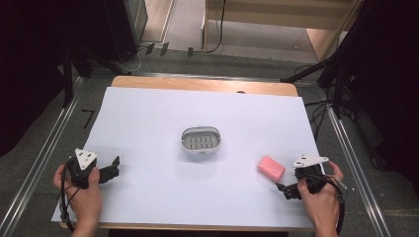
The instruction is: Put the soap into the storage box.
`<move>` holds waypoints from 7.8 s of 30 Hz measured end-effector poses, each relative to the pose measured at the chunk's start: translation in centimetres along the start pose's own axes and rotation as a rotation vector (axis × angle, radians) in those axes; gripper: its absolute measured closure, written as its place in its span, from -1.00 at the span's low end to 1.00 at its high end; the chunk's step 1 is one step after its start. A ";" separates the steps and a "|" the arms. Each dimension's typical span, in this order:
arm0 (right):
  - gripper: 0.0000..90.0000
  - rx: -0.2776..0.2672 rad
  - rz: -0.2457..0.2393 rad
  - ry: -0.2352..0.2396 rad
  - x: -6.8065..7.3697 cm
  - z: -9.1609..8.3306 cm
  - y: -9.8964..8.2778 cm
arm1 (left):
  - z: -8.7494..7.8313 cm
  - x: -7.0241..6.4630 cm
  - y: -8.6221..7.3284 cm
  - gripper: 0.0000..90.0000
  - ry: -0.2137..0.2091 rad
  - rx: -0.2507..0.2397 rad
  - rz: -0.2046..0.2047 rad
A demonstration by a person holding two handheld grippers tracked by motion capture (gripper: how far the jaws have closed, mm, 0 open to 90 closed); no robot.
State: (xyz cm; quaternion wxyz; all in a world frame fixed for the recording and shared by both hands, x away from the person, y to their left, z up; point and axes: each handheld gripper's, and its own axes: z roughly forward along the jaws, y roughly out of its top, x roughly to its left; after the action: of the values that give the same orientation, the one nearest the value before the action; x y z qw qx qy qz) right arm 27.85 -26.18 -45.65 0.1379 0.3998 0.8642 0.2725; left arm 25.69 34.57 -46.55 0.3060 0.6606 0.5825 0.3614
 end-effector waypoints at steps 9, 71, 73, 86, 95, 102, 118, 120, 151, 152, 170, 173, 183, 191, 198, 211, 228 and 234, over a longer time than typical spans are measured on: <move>-1.00 0.162 -0.098 0.024 1.1 0.4 3.5 | -0.1 -0.2 -0.1 -0.92 0.012 -0.016 0.008; -0.13 0.308 -0.305 0.109 1.6 2.6 11.3 | 0.1 -1.1 0.0 -0.88 0.003 0.003 0.105; -0.13 0.310 -0.311 0.112 1.6 2.5 11.5 | 0.0 -1.1 0.0 -0.86 0.003 0.001 0.114; -0.13 0.323 -0.377 0.180 1.9 3.6 13.6 | 0.1 -1.1 0.0 -0.86 0.009 0.003 0.112; -0.13 0.307 -0.430 0.215 3.2 4.1 15.8 | 0.1 -1.0 0.0 -0.86 0.003 0.008 0.107; -0.13 0.266 -0.465 0.237 4.3 4.4 17.7 | 0.1 -1.0 0.0 -0.86 -0.001 0.010 0.104; -0.13 0.259 -0.540 0.234 5.9 4.6 21.0 | 0.1 -0.9 0.0 -0.86 -0.006 0.009 0.097; -0.13 0.259 -0.551 0.235 6.2 4.6 21.6 | 0.1 -0.9 0.0 -0.86 -0.007 0.008 0.098; -0.13 0.276 -0.675 0.260 9.6 5.9 26.4 | 0.2 -0.9 0.1 -0.86 -0.014 0.011 0.093; -0.13 0.277 -0.674 0.259 9.7 6.0 26.6 | 0.2 -0.9 0.1 -0.86 -0.014 0.010 0.093; -0.13 0.310 -0.742 0.240 11.3 8.3 27.8 | 0.2 -0.8 0.1 -0.86 -0.015 0.013 0.092; -0.13 0.311 -0.747 0.244 11.5 8.6 27.9 | 0.2 -0.8 0.1 -0.86 -0.015 0.014 0.093; -0.13 0.361 -0.753 0.256 12.0 10.1 27.7 | 0.2 -0.8 0.1 -0.86 -0.017 0.014 0.090; -0.13 0.338 -0.702 0.290 11.8 10.4 27.3 | 0.2 -0.8 0.1 -0.86 -0.019 0.015 0.085; -0.15 0.266 -0.655 0.302 10.9 9.5 26.8 | 0.2 -0.8 0.1 -0.86 -0.019 0.017 0.086; -0.29 0.181 -0.541 0.297 9.1 7.0 24.8 | 0.2 -0.7 0.1 -0.86 -0.019 0.019 0.084; -0.62 0.153 -0.363 0.269 5.0 4.6 19.6 | 0.2 -0.7 0.1 -0.86 -0.021 0.017 0.085; -0.68 0.080 -0.297 0.233 3.5 3.7 17.3 | 0.2 -0.7 0.1 -0.86 -0.021 0.018 0.086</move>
State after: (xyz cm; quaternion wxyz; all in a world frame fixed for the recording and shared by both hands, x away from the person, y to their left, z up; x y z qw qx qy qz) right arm 37.94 -12.95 -38.72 0.0596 0.2387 0.9340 0.2592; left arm 25.85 33.86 -46.66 0.2904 0.6916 0.5534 0.3621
